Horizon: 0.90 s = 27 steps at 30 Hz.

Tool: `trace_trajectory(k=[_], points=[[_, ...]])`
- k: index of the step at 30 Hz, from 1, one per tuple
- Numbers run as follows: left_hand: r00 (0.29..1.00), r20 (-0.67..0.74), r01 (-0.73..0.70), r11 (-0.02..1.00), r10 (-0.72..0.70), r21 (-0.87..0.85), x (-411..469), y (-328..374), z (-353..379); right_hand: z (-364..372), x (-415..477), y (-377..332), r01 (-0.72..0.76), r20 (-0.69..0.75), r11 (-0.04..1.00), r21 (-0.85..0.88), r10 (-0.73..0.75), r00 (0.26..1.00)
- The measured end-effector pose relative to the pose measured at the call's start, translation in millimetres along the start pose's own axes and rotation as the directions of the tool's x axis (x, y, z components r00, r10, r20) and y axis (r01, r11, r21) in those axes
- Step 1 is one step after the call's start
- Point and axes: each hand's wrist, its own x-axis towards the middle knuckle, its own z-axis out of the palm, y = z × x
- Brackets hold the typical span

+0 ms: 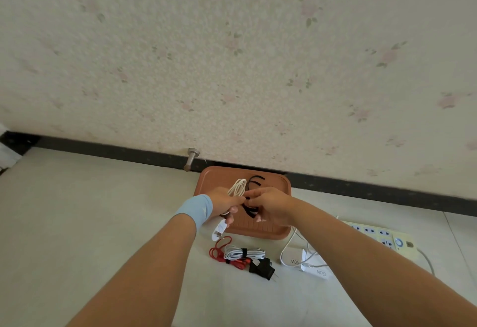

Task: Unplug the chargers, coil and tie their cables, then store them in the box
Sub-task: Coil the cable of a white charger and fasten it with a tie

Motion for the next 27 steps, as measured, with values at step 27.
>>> trace_trajectory(k=[27], points=[[0.967,0.157,0.171,0.969,-0.199,0.177,-6.9,-0.8,-1.0,-31.4,-24.6,4.6,-0.103,0.074,0.868,-0.486,0.158,0.985]])
